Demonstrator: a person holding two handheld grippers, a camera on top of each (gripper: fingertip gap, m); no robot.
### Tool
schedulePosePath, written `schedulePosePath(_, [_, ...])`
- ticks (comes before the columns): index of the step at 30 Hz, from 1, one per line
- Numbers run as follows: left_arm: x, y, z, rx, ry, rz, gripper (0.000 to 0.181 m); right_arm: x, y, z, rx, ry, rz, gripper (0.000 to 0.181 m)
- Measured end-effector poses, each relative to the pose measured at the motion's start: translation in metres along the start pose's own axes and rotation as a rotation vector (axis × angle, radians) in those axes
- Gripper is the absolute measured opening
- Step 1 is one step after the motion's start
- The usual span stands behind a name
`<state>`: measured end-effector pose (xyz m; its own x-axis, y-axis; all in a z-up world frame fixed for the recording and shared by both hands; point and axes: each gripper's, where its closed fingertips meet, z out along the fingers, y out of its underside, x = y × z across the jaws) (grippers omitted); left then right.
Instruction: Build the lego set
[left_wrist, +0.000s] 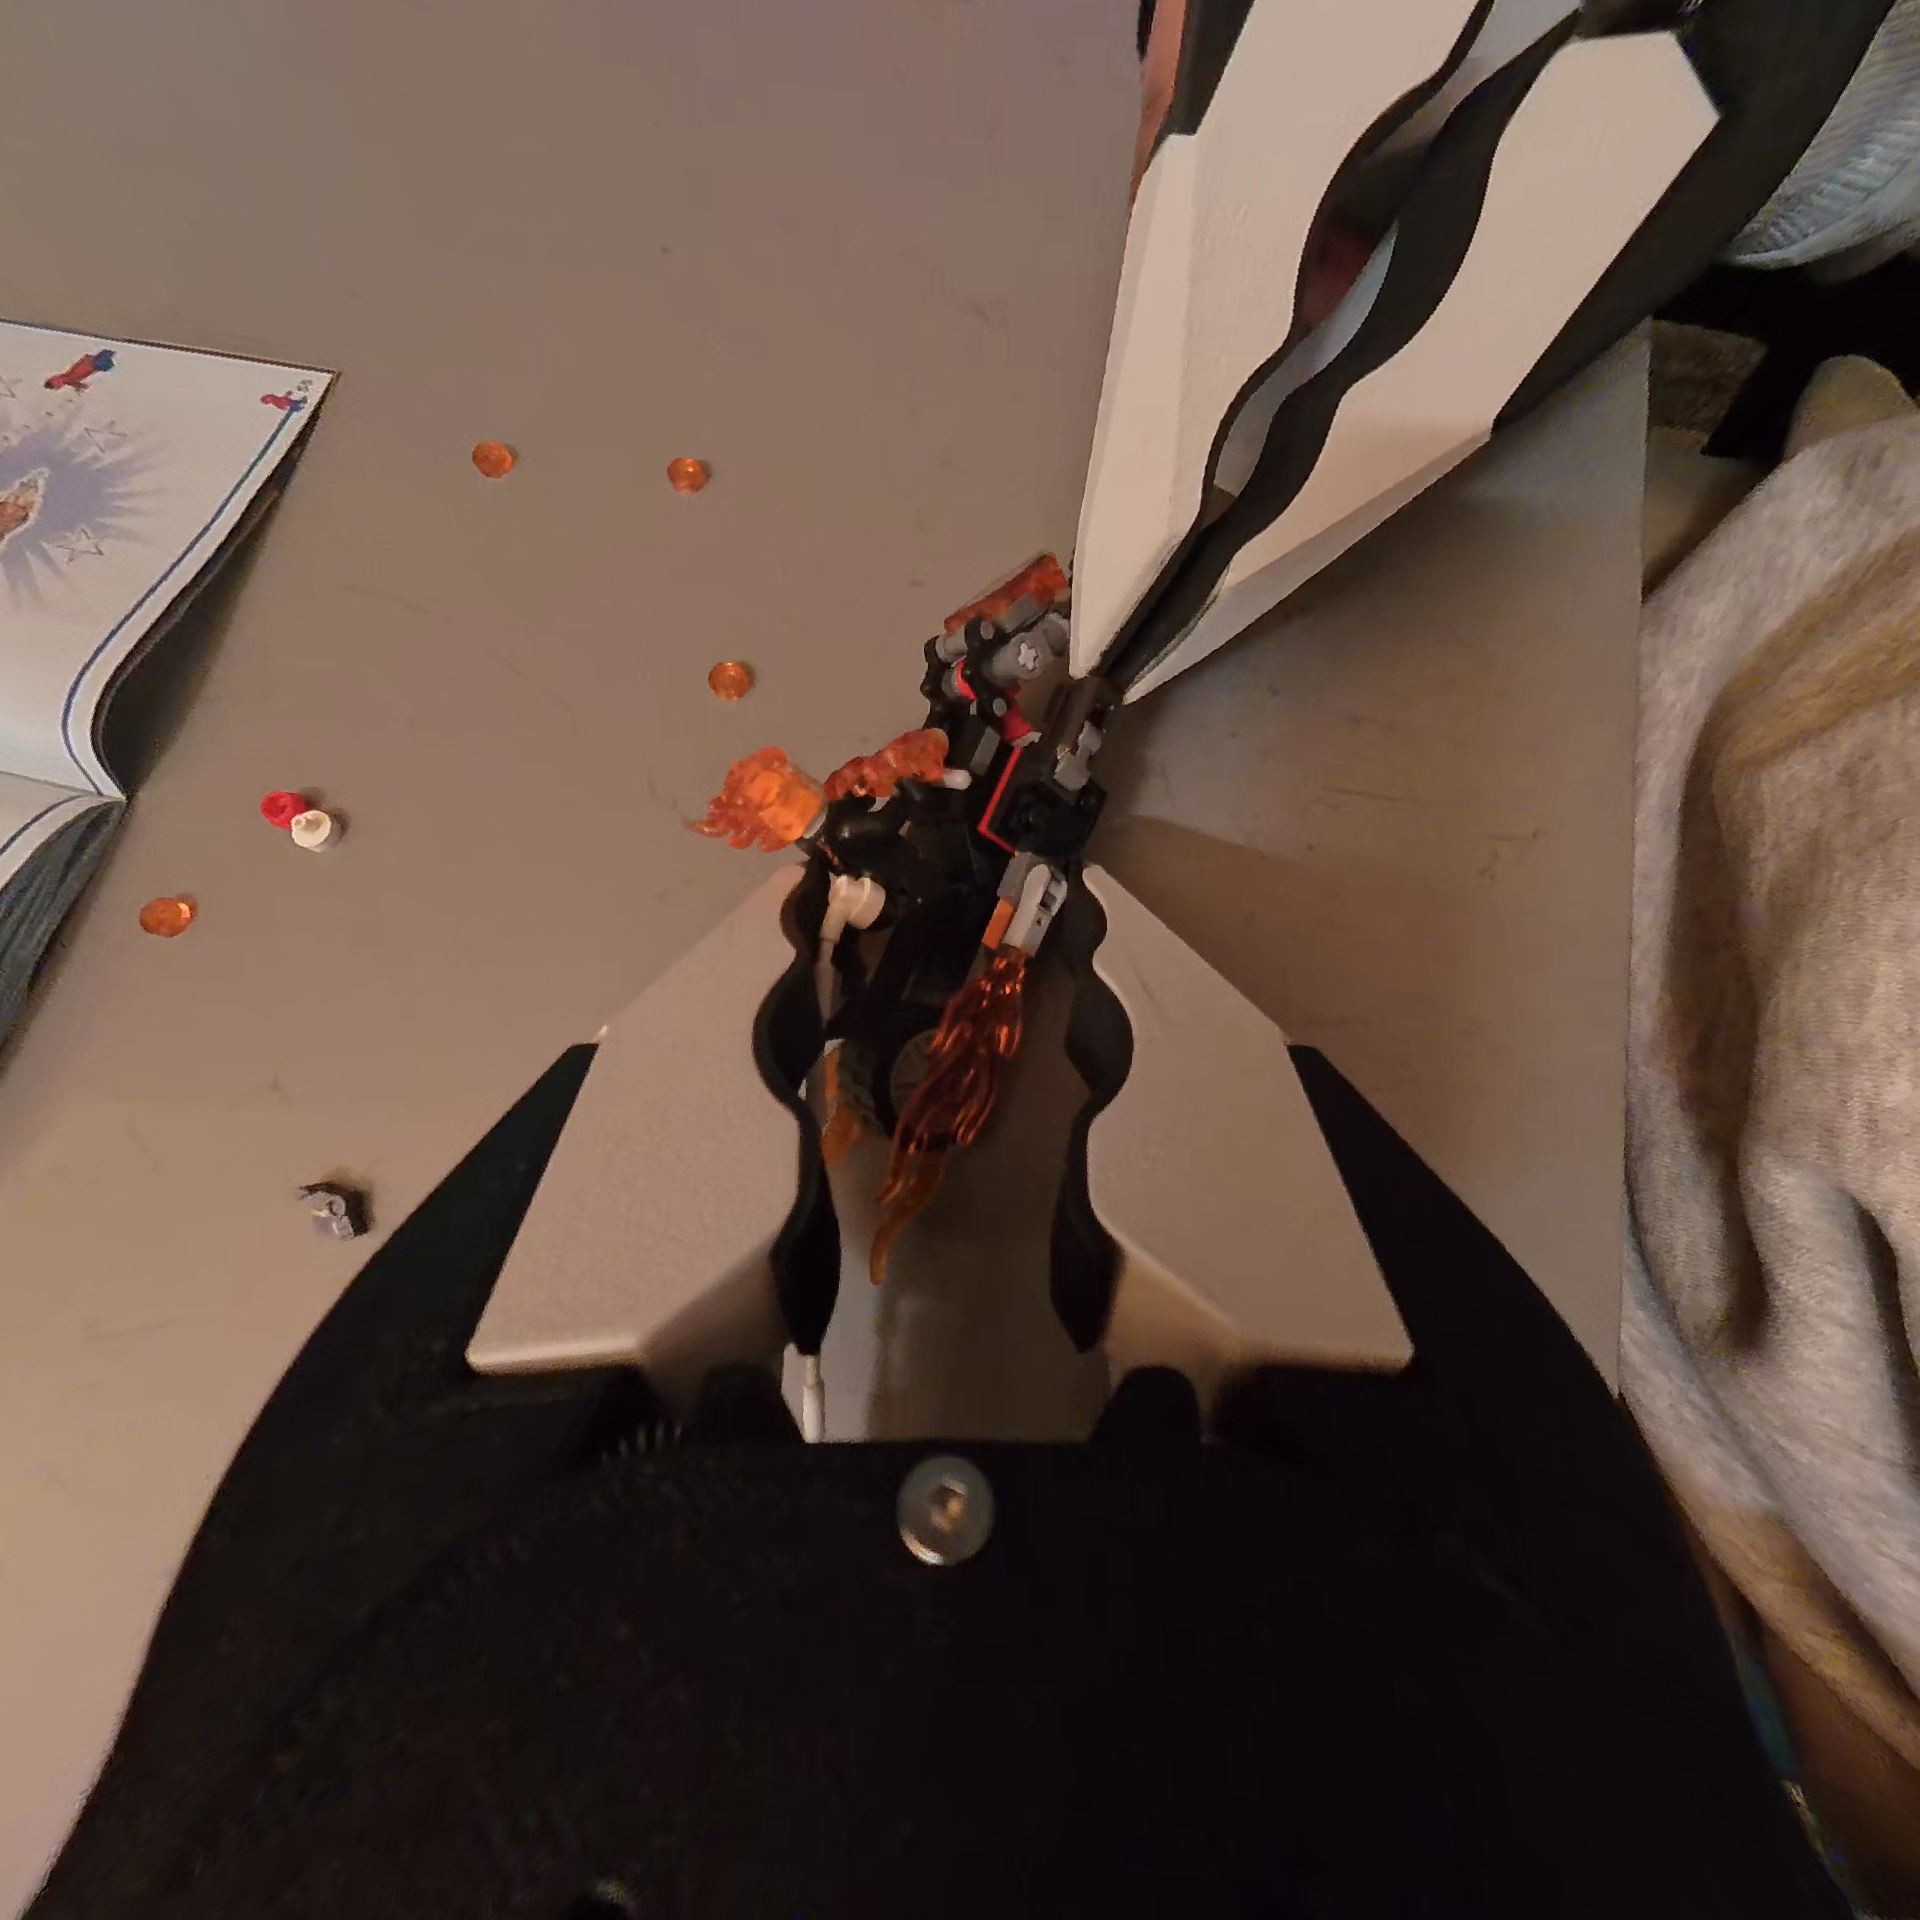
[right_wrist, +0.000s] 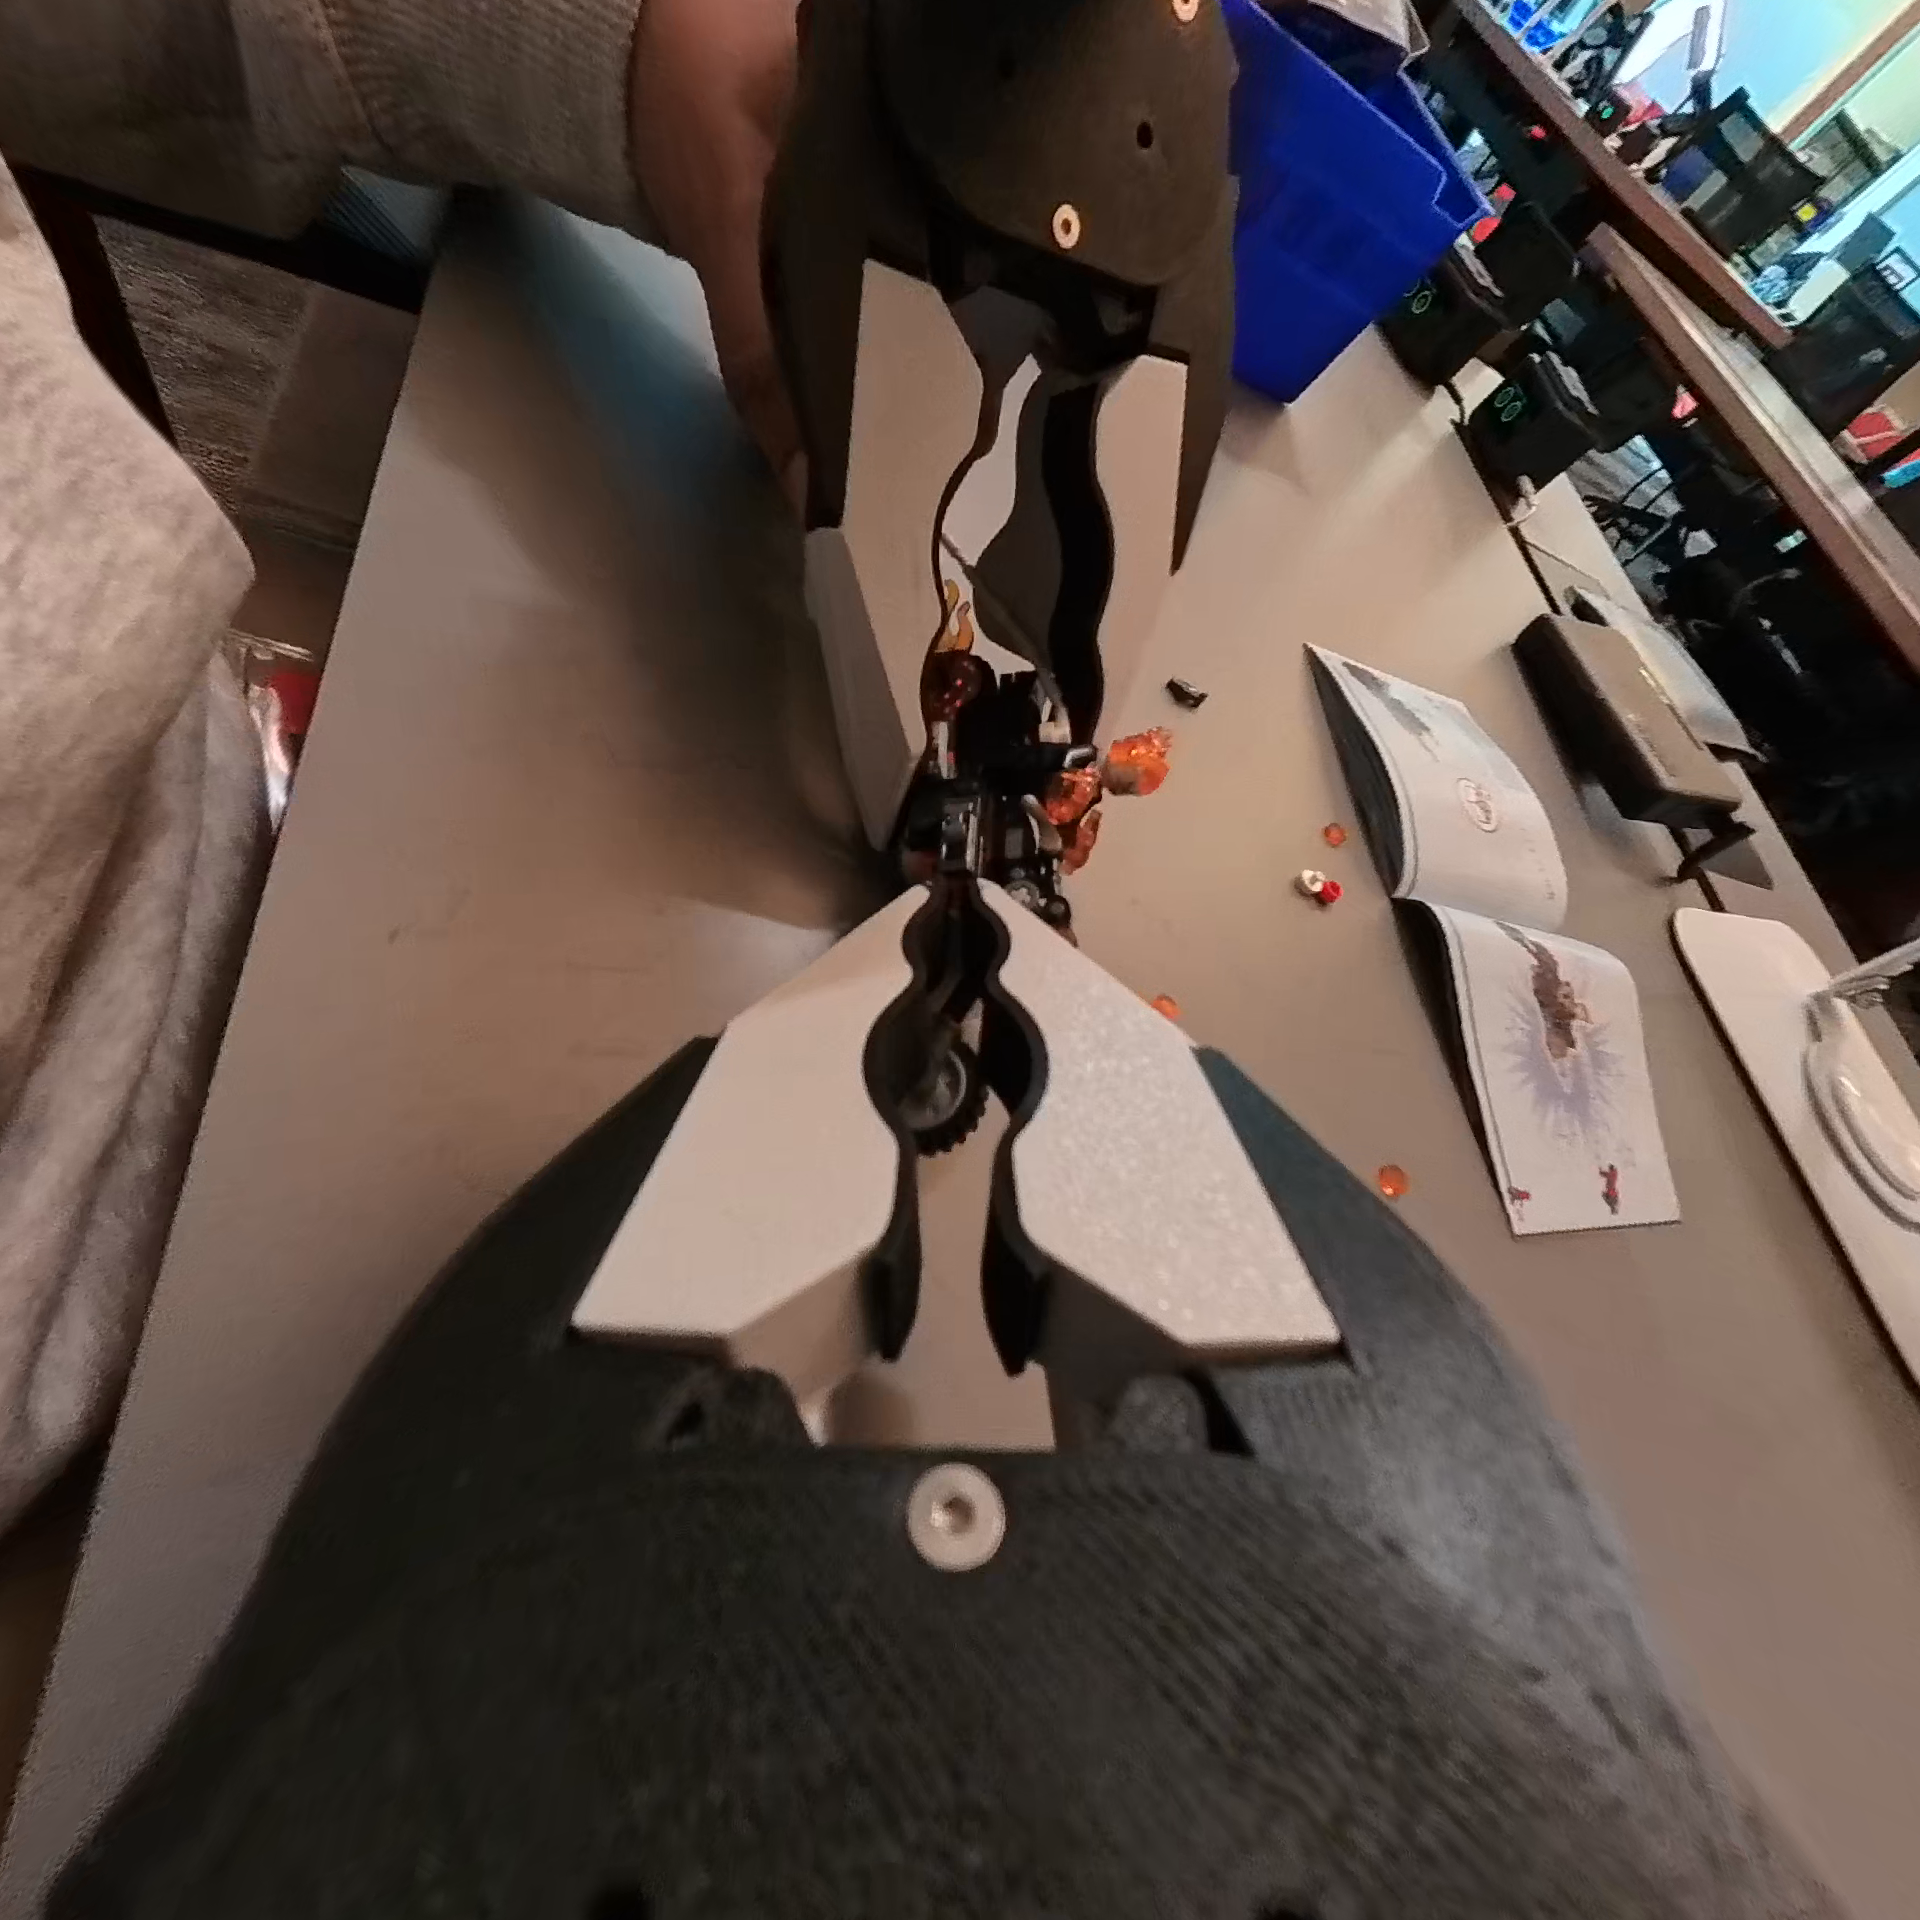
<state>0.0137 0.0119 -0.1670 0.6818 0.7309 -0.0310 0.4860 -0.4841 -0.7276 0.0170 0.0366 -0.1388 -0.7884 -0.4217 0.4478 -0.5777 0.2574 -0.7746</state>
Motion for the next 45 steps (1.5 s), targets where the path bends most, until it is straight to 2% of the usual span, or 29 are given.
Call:
schedulePosePath(14, [-0.0015,-0.0004,0.0001,0.02,0.005,-0.006,0.044,0.003,0.0004,0.0,0.001,0.028,-0.055,0.0])
schedulePosePath(34, [-0.0018,-0.0006,0.0,0.019,0.018,-0.008,0.045,0.0037,0.0006,-0.0028,0.008,-0.011,-0.051,0.0])
schedulePosePath(45, [0.0001,-0.0005,-0.0001,0.022,0.054,-0.006,0.044,0.0006,-0.0007,-0.0018,0.084,-0.153,-0.086,0.0])
